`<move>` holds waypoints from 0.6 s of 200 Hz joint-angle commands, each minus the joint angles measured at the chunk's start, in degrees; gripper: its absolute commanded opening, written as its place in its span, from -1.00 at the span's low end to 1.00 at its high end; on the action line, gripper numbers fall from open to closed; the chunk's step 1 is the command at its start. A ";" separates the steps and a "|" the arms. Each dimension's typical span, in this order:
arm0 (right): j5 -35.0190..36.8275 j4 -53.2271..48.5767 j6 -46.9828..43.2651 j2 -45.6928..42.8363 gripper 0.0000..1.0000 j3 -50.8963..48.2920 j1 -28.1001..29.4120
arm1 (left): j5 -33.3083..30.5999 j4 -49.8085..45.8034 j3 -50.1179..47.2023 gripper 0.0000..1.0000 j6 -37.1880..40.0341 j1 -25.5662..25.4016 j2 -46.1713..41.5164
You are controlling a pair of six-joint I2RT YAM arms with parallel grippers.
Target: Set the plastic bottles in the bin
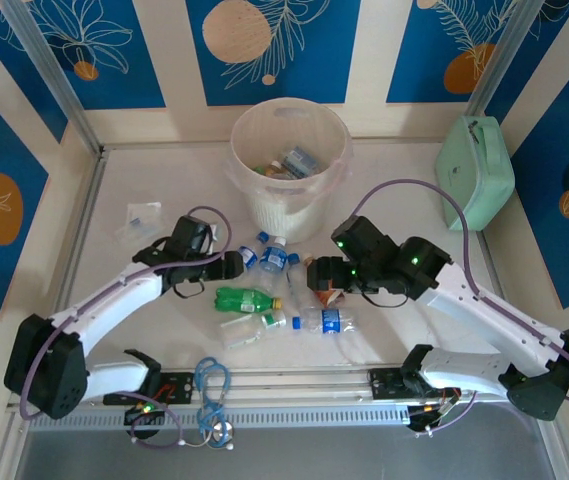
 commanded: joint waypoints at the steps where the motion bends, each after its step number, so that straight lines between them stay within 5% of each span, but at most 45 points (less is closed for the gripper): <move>1: -1.27 1.39 1.79 -0.32 0.70 -0.69 0.25 | -1.18 2.93 1.23 0.65 3.59 -0.58 3.00; 120: -2.68 2.62 3.42 -0.87 0.75 -1.57 0.21 | -1.45 11.36 2.57 0.68 8.80 -0.67 15.58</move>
